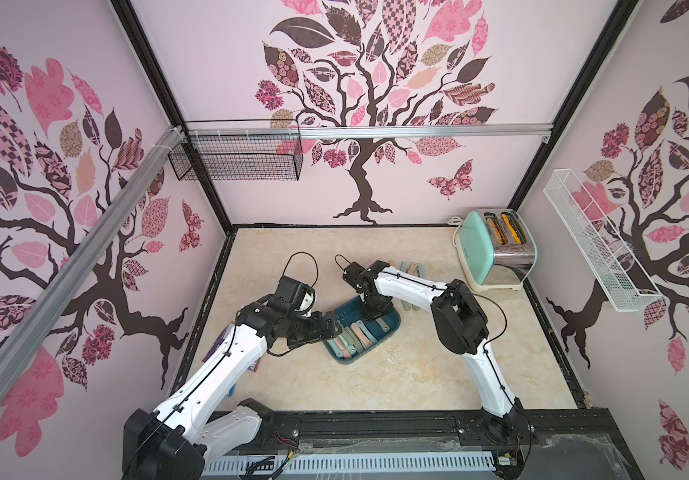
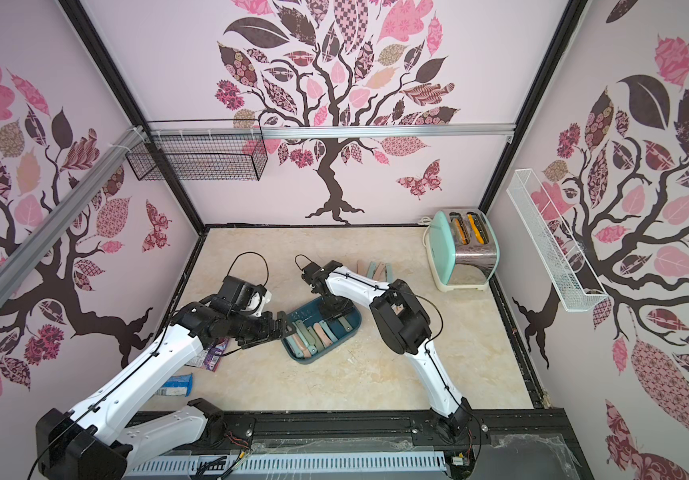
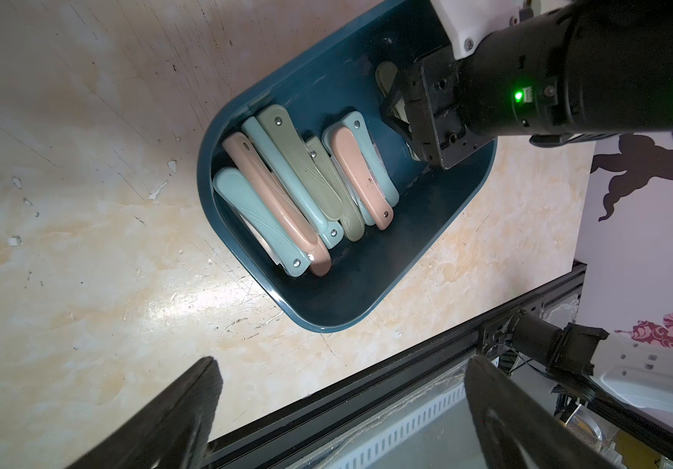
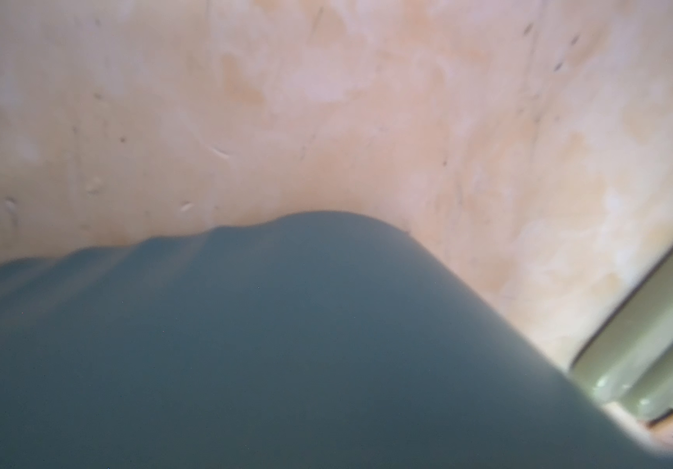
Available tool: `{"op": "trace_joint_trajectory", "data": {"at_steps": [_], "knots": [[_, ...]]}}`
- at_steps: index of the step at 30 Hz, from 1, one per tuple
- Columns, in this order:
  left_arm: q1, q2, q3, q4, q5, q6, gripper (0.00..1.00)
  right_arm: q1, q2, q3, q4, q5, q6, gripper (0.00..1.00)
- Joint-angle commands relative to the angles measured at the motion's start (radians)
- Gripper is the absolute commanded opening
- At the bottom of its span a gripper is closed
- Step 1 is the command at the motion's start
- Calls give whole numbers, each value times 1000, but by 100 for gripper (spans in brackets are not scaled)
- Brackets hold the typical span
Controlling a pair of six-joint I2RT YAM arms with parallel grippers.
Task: Take the fruit knife out of the storage box
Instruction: Pick up the fruit knife from the storage box, then place the fruit knife at the center of the board.
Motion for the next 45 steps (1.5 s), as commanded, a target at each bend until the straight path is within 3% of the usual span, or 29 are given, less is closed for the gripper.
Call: {"op": "trace_joint_trajectory", "data": {"at_steps": [1, 7, 30, 39, 45], "knots": [[5, 4, -2, 11, -1, -3, 98, -4, 47, -42, -12, -38, 5, 25], [5, 8, -5, 21, 2, -9, 98, -17, 50, -40, -19, -49, 2, 9], [5, 112, 56, 85, 52, -5, 98, -74, -70, 224, -154, -103, 27, 9], [-11, 258, 145, 162, 99, -23, 98, -178, -119, 273, -168, -136, 52, 11], [-73, 399, 240, 194, 119, -33, 98, -242, -57, 289, -161, -140, 57, 10]]}}
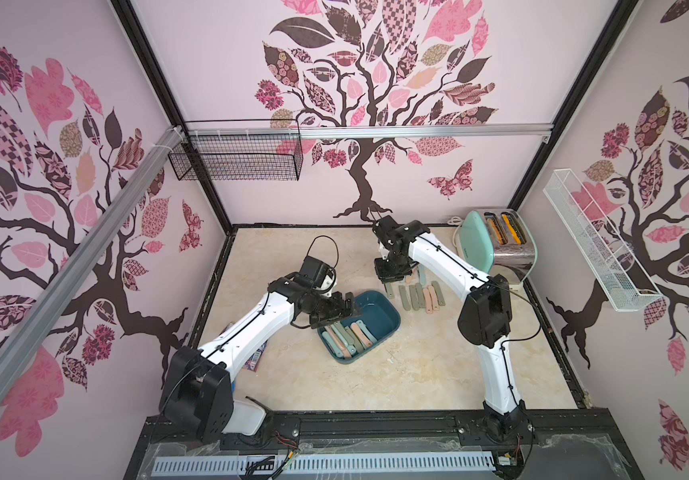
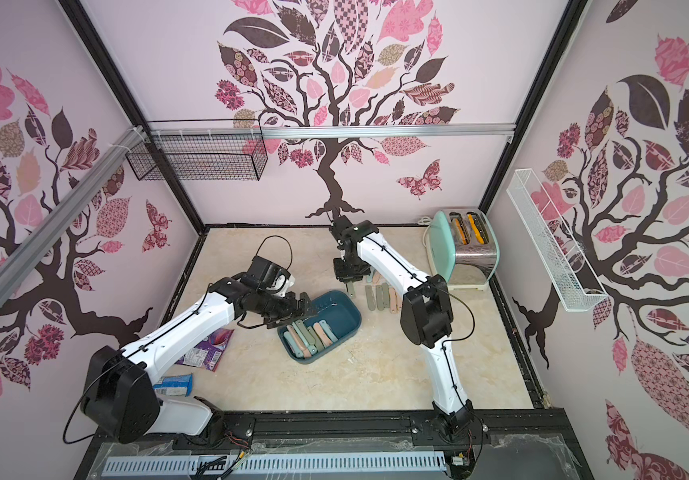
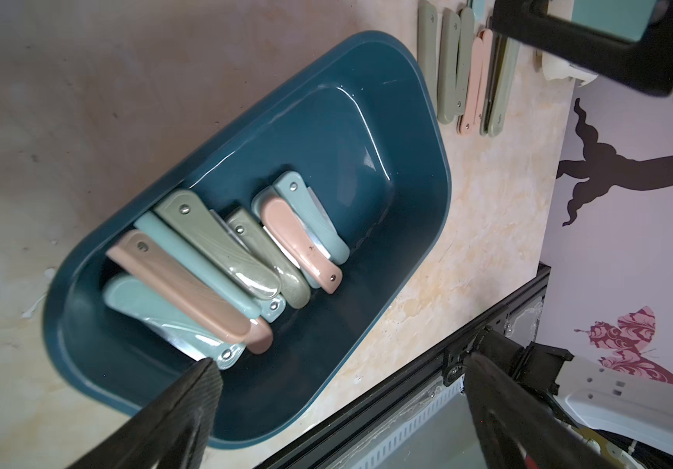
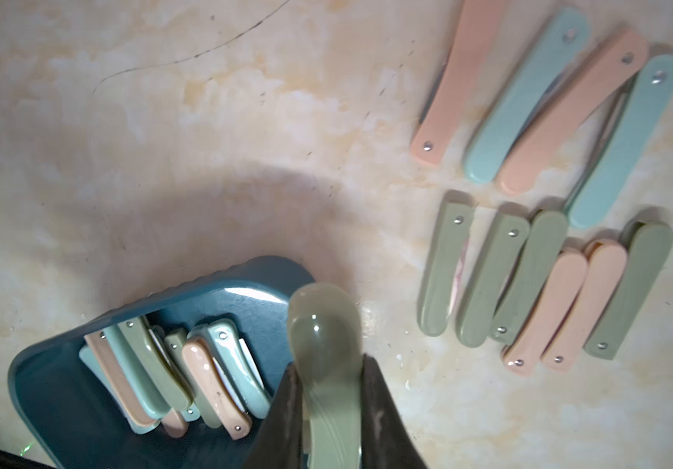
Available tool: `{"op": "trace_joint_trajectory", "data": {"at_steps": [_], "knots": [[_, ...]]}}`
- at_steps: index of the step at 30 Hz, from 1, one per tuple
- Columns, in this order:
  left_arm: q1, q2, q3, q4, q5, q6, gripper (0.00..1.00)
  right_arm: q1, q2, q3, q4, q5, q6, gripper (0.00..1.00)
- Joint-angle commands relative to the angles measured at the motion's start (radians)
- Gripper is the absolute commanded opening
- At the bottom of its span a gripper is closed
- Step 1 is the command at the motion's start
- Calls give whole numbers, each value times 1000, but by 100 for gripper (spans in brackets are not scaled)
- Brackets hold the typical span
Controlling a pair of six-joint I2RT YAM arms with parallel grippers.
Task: Take the fruit knife out of the storage box
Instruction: Place the fruit knife at the center of the board.
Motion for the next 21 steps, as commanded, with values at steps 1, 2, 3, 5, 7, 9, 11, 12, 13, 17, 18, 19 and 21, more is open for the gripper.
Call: {"op": "trace_joint_trajectory", "data": {"at_steps": [1, 2, 3, 5, 7, 9, 11, 12, 13, 17, 18, 19, 21], "knots": [[-33, 61, 64, 34, 28, -5, 98, -20, 48, 19, -2, -14, 14, 10], [-42, 78, 80, 31, 31, -5, 98, -29, 61, 19, 6, -20, 18, 10], [-50, 90, 90, 29, 32, -5, 98, -37, 74, 19, 12, -26, 20, 10], [-62, 101, 103, 25, 34, -2, 98, -49, 105, 28, 19, -36, 19, 10], [-65, 103, 106, 17, 36, 5, 98, -53, 137, 43, 18, -31, 10, 10], [-64, 102, 107, 6, 35, 16, 98, -58, 165, 52, 16, -26, 7, 10], [-64, 102, 109, -7, 34, 25, 98, -64, 186, 47, 19, -26, 2, 10], [-63, 102, 109, -10, 34, 29, 98, -65, 192, 42, 20, -20, 1, 10], [-65, 102, 109, -13, 34, 32, 98, -66, 195, 33, 23, -9, 0, 10], [-64, 95, 105, -24, 31, 42, 98, -71, 190, -25, 49, 15, -2, 10], [-64, 92, 104, -26, 29, 44, 98, -73, 187, -36, 53, 19, -1, 10], [-63, 91, 101, -29, 28, 46, 98, -76, 184, -49, 60, 21, 0, 10], [-63, 90, 95, -28, 27, 48, 98, -79, 182, -61, 64, 31, 9, 10]]}}
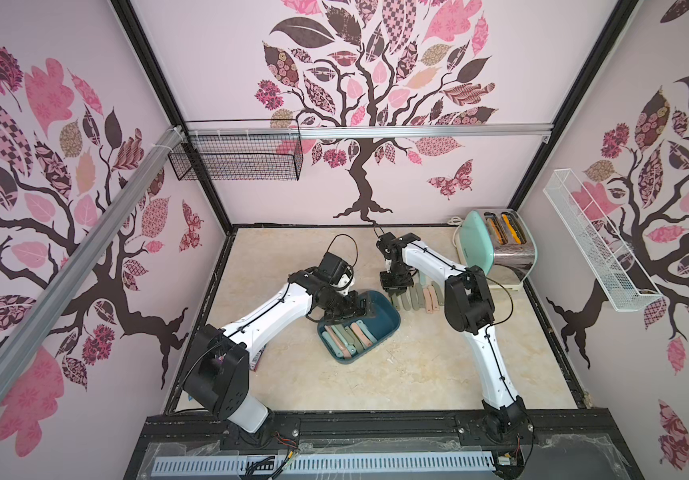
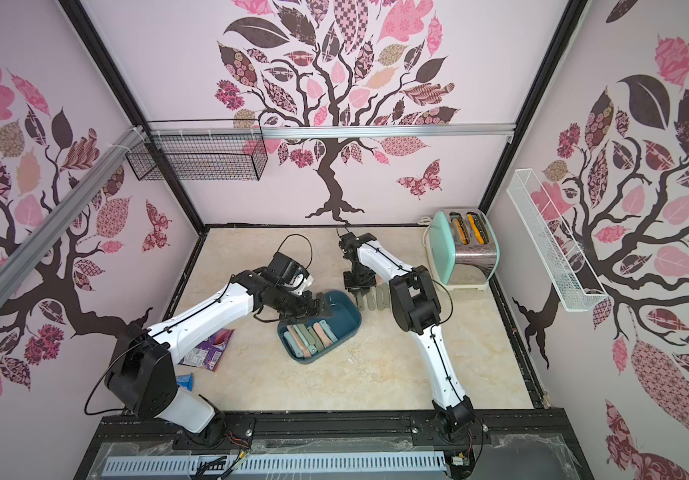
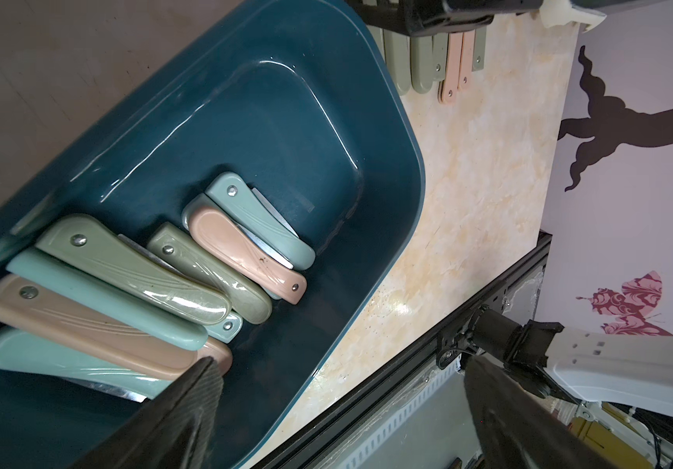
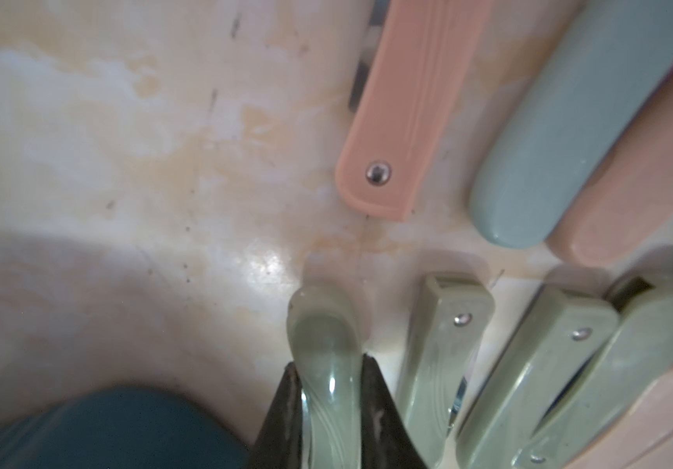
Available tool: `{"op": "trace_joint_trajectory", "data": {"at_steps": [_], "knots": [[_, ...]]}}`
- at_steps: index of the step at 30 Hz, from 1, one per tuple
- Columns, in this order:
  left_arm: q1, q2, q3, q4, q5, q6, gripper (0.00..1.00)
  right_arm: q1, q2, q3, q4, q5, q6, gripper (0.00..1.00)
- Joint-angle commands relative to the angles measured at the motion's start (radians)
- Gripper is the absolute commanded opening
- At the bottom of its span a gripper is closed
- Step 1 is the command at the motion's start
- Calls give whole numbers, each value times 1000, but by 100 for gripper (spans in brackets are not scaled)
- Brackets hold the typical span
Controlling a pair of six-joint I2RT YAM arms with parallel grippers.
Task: Take the fruit knife out of the storage box
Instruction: Place the fruit knife at the center of the board.
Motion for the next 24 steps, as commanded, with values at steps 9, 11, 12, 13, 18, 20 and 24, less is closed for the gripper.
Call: {"op": "trace_joint_trajectory", "data": {"at_steps": [9, 11, 12, 13, 18, 20, 24], "knots": [[2, -19, -1, -15, 0, 31, 98, -18, -32, -20, 9, 45, 13, 25], [1, -22, -4, -13, 1, 31, 98, -18, -44, -20, 7, 47, 12, 31], [1, -23, -6, -13, 0, 33, 98, -18, -51, -22, 8, 50, 12, 35], [3, -24, -7, -13, 1, 32, 98, -18, -63, -26, 9, 54, 15, 38], [7, -40, -12, -18, -3, 35, 98, -18, -149, -66, 43, 46, 25, 40], [12, -52, -15, -21, -8, 35, 98, -17, -186, -78, 55, 34, 29, 39], [27, -90, -21, -41, -27, 41, 98, -5, -240, -92, 65, 4, 28, 37]]}}
